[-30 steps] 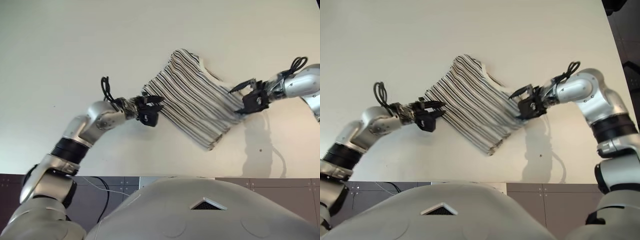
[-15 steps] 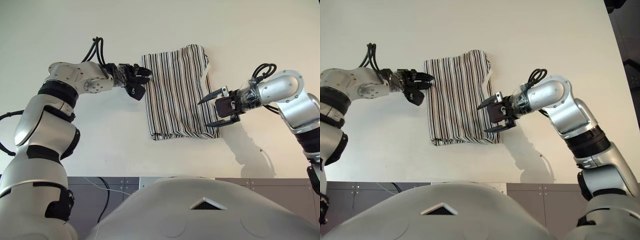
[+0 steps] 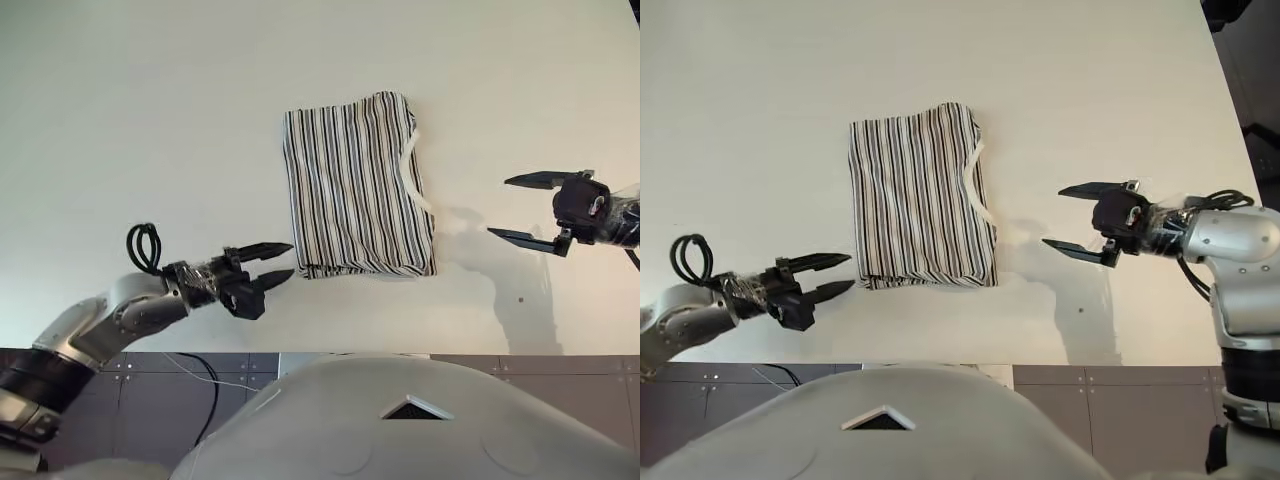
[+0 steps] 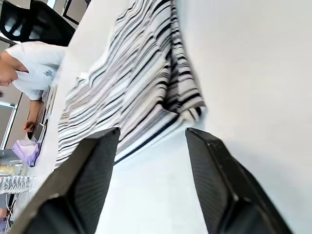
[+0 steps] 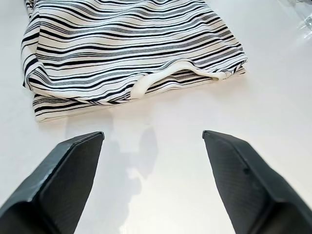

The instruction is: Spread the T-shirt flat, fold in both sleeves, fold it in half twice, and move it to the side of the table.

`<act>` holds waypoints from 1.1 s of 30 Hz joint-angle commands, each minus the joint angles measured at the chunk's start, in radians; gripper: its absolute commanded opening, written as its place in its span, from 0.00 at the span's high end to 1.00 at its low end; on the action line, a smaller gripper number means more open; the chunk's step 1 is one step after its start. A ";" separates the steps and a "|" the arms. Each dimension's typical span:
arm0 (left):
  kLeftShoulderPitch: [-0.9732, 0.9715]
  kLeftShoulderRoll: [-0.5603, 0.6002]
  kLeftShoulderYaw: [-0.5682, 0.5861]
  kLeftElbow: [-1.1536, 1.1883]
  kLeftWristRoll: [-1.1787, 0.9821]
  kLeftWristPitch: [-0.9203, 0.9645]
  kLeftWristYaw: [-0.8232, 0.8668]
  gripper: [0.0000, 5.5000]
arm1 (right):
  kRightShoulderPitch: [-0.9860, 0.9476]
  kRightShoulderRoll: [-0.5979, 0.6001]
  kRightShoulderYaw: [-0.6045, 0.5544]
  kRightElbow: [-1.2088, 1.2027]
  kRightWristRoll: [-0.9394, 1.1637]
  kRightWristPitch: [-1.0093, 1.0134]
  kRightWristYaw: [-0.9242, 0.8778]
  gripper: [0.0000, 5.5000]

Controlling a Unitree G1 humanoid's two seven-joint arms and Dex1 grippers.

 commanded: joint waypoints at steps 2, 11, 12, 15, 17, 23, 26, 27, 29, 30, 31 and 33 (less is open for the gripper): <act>0.047 -0.013 0.050 -0.034 0.118 0.025 -0.045 0.54 | -0.004 0.008 0.006 -0.027 -0.010 0.000 -0.026 0.32; -0.075 -0.150 -0.001 0.053 0.242 0.000 -0.131 0.54 | -0.089 0.034 0.065 -0.013 -0.018 0.009 -0.041 0.32; -0.085 -0.156 -0.003 0.061 0.251 -0.004 -0.138 0.54 | -0.094 0.035 0.068 -0.011 -0.019 0.009 -0.041 0.32; -0.104 -0.163 -0.007 0.084 0.264 -0.014 -0.156 0.54 | -0.104 0.038 0.080 -0.007 -0.026 0.003 -0.041 0.32; -0.112 -0.160 -0.012 0.095 0.263 -0.024 -0.174 0.57 | -0.110 0.039 0.086 -0.002 -0.030 -0.001 -0.042 0.32; -0.128 -0.164 -0.029 0.129 0.220 -0.046 -0.221 0.76 | -0.118 0.042 0.099 0.008 -0.043 -0.014 -0.044 0.32; -0.143 -0.183 -0.033 0.151 0.169 -0.043 -0.244 0.84 | -0.114 0.035 0.103 0.008 -0.049 -0.029 -0.033 0.32; -0.147 -0.189 -0.034 0.155 0.160 -0.043 -0.251 0.87 | -0.113 0.031 0.106 0.008 -0.054 -0.041 -0.029 0.32; -0.159 -0.196 -0.032 0.161 0.136 -0.043 -0.269 0.91 | -0.097 0.018 0.109 0.006 -0.073 -0.101 -0.014 0.32; -0.164 -0.197 -0.029 0.163 0.125 -0.044 -0.278 0.93 | -0.082 0.008 0.109 0.001 -0.085 -0.143 -0.006 0.32; -0.168 -0.197 -0.026 0.165 0.115 -0.046 -0.286 0.96 | -0.065 0.001 0.111 -0.001 -0.097 -0.186 0.002 0.32; -0.173 -0.192 -0.015 0.168 0.094 -0.053 -0.299 0.98 | -0.007 -0.017 0.128 -0.007 -0.142 -0.319 0.017 0.32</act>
